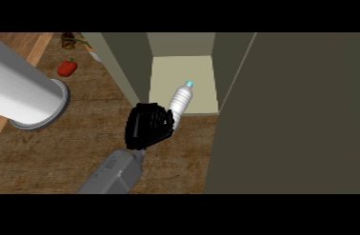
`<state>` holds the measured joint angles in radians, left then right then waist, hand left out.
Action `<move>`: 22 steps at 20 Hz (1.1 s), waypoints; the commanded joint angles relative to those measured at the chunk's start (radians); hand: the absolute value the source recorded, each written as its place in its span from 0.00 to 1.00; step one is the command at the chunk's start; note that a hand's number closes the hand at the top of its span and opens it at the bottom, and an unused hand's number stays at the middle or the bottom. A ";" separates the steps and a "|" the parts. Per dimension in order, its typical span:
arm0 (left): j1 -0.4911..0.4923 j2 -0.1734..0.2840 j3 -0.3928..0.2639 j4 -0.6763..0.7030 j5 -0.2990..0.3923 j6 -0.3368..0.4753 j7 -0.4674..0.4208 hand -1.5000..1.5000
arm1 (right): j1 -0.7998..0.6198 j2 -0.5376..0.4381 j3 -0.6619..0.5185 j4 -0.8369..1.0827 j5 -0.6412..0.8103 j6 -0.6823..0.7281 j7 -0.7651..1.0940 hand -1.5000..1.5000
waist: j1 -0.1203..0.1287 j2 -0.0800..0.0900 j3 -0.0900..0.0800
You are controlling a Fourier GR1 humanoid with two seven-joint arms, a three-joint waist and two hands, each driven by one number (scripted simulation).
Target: Pick up the bottled water, place it into the cabinet and close the cabinet
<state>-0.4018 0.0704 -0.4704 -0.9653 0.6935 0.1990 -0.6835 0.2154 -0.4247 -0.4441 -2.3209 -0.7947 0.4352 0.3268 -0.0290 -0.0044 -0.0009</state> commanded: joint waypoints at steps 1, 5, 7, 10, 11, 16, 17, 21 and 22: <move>0.042 0.027 -0.015 -0.067 -0.025 -0.072 0.037 1.00 | 0.075 0.027 -0.033 -0.144 -0.068 0.003 0.048 1.00 | 0.017 0.000 0.001; 0.136 0.083 -0.038 -0.191 -0.042 -0.094 0.065 0.00 | 0.076 0.051 0.008 -0.212 -0.029 -0.044 0.071 1.00 | 0.024 -0.001 0.001; 0.180 0.128 -0.034 -0.197 -0.035 -0.178 0.041 0.00 | 0.009 0.034 0.055 -0.190 0.009 -0.082 0.087 1.00 | 0.030 0.001 0.000; 0.284 0.193 -0.072 -0.314 -0.017 -0.209 0.082 0.00 | 0.031 0.034 0.074 -0.236 0.079 -0.042 0.058 1.00 | 0.033 -0.005 0.000; 0.311 0.185 -0.077 -0.362 -0.023 -0.174 0.080 0.00 | 0.066 0.014 0.043 -0.215 0.060 0.034 0.033 1.00 | 0.026 -0.008 0.001; 0.436 0.303 -0.030 -0.519 -0.003 -0.186 0.075 0.00 | 0.037 0.012 0.224 -0.289 0.031 -0.094 0.141 1.00 | 0.040 -0.007 -0.001; 0.433 0.292 -0.011 -0.465 -0.014 -0.192 0.030 0.00 | 0.069 0.051 0.262 -0.325 0.071 -0.079 0.115 1.00 | 0.026 -0.005 -0.001; 0.548 0.410 0.046 -0.556 -0.004 -0.210 0.005 0.00 | 0.011 0.024 0.354 -0.315 0.056 -0.131 0.147 1.00 | 0.043 -0.008 -0.003; 0.573 0.418 0.046 -0.607 -0.007 -0.184 0.017 0.00 | 0.021 0.046 0.405 -0.307 0.092 -0.121 0.136 1.00 | 0.043 -0.008 -0.001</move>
<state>0.0931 0.4225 -0.4612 -1.4847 0.6828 0.0029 -0.6587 0.2086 -0.3966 -0.1163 -2.3605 -0.8016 0.3939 0.3912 0.0083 -0.0124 -0.0021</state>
